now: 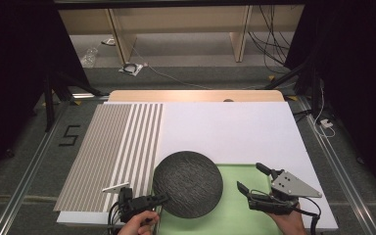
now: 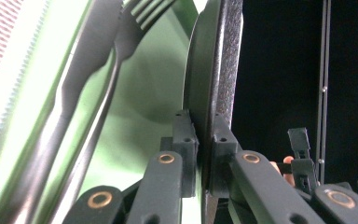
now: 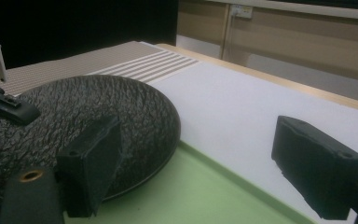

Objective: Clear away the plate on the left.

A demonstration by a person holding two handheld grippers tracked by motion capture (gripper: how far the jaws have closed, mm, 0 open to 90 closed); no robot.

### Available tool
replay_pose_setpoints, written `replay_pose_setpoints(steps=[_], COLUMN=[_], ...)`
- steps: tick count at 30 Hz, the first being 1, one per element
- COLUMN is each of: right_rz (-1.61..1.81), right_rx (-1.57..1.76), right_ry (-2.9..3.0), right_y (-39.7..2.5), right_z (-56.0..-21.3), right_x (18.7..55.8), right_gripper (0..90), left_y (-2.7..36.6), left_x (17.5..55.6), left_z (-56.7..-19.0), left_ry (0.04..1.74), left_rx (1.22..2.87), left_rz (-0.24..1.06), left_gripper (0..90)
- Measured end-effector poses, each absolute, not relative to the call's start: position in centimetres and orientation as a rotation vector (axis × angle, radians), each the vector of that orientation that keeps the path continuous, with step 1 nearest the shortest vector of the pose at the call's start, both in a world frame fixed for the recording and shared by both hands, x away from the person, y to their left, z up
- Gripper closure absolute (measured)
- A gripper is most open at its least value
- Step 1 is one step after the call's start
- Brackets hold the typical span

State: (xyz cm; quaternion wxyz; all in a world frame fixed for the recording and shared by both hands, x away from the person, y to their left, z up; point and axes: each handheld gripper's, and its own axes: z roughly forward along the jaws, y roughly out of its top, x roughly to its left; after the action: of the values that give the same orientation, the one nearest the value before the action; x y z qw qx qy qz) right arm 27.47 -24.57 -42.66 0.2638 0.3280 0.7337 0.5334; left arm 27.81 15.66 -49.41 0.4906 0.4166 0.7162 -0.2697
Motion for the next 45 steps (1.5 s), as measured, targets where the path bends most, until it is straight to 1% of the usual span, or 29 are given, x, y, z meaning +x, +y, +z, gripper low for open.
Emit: replay_pose_setpoints(steps=[20,45], right_rz=[1.447,1.446], right_rx=[0.896,0.904], right_ry=[1.983,1.984], right_y=[-24.7,-24.8], right_z=[-42.7,-42.7], right_x=[27.5,27.7], right_gripper=[17.2,17.2], left_y=[13.3,11.7], left_x=[27.9,27.6], left_z=[-49.7,-50.4], left_ry=[1.712,1.683], left_rx=[1.094,1.177], left_rz=[-0.718,-0.803], left_gripper=[84.9,84.2])
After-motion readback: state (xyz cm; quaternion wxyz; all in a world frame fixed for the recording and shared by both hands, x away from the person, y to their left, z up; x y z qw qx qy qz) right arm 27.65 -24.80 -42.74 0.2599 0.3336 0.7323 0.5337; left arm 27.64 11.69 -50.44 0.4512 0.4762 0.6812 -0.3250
